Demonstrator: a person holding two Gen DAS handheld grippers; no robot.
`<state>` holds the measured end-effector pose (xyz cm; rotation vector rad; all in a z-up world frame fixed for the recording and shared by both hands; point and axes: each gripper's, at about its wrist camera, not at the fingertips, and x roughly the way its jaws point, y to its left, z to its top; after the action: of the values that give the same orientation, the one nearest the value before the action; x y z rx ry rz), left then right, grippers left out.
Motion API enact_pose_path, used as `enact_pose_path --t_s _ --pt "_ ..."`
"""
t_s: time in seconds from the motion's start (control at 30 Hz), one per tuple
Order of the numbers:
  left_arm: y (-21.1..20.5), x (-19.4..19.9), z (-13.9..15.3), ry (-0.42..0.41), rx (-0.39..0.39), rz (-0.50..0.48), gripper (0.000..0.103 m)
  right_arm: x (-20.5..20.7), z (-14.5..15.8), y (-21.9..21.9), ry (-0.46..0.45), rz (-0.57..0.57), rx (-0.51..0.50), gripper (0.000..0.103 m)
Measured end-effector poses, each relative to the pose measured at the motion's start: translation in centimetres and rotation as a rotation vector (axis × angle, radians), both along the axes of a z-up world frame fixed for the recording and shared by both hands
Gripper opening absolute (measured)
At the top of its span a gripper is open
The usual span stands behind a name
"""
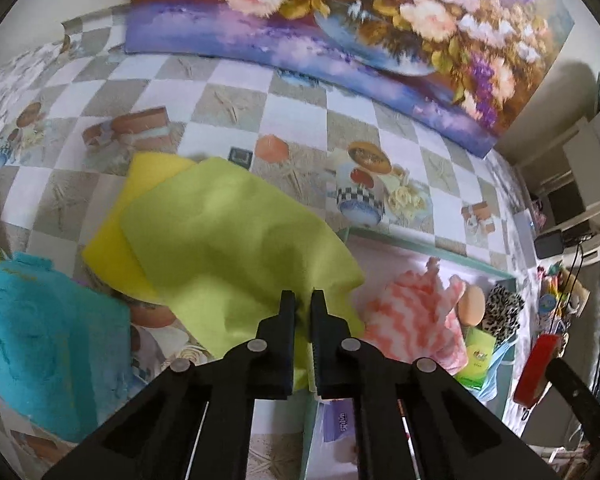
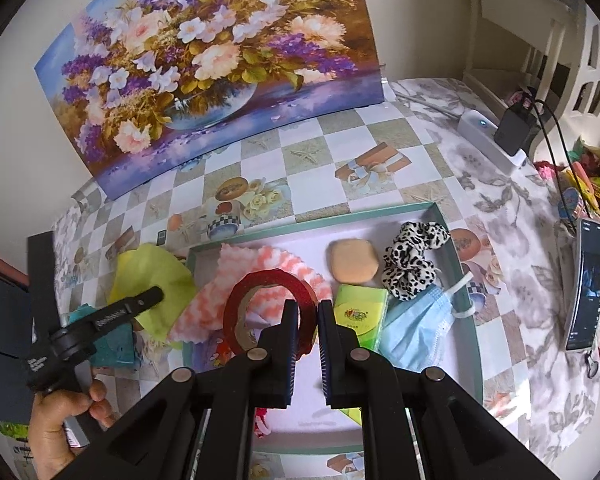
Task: Organize soft objects
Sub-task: 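Carry the tape roll with the right tool while the left tool lifts the cloth, then drop the tape roll into the tray with the right tool while the left tool drops the cloth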
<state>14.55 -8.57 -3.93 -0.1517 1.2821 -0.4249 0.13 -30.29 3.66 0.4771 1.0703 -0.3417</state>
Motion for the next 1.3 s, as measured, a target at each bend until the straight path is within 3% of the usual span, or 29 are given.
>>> enact_pose_path --t_s 0.33,0.5,0.63,0.7,0.73,0.9,1.0,1.1,1.13,1.17,1.2,1.3 --pt "0.6 -1.6 6.3 -0.156 -0.074 -0.003 0.005 -1.7 0.8 -0.7 -0.029 -0.026 0.009 0.011" --pt "0.5 -3.1 8.8 -0.238 -0.060 -0.022 0.005 -2.7 0.9 -0.8 -0.034 -0.036 0.013 0.011" --pt "0.2 -2.8 6.8 -0.200 -0.026 -0.014 0.010 -3.1 0.6 -0.4 -0.028 -0.026 0.022 0.011" --pt "-0.2 -2.2 4.6 -0.160 0.012 -0.019 0.026 -3.3 0.5 -0.3 -0.029 -0.023 0.027 0.011" --pt "-0.2 -2.1 3.8 -0.140 0.022 -0.018 0.041 -3.4 0.4 -0.3 -0.029 -0.024 0.028 0.011" --pt "-0.7 -1.7 0.7 -0.094 0.065 -0.011 0.044 -3.4 0.1 -0.7 -0.024 -0.033 0.040 0.011" --pt "-1.2 -1.7 -0.2 -0.103 0.128 -0.023 0.029 -3.3 0.0 -0.8 -0.022 -0.030 0.043 0.011" --pt "-1.7 -1.6 -1.4 -0.094 0.156 -0.040 0.027 -3.2 -0.1 -0.8 -0.021 -0.028 0.043 0.011" --pt "-1.9 -1.6 -2.0 -0.092 0.186 -0.048 0.018 -3.2 -0.1 -0.8 -0.021 -0.026 0.042 0.011" --pt "-2.1 -1.6 -2.3 -0.089 0.208 -0.053 0.001 -3.2 -0.1 -0.7 -0.022 -0.026 0.042 0.011" --pt "-2.1 -1.7 -2.7 -0.082 0.212 -0.055 0.001 -3.2 0.0 -0.8 -0.022 -0.025 0.041 0.011" --pt "-0.9 -1.4 -1.6 -0.075 0.117 -0.011 0.001 -3.2 0.0 -0.9 -0.025 -0.028 0.043 0.011"
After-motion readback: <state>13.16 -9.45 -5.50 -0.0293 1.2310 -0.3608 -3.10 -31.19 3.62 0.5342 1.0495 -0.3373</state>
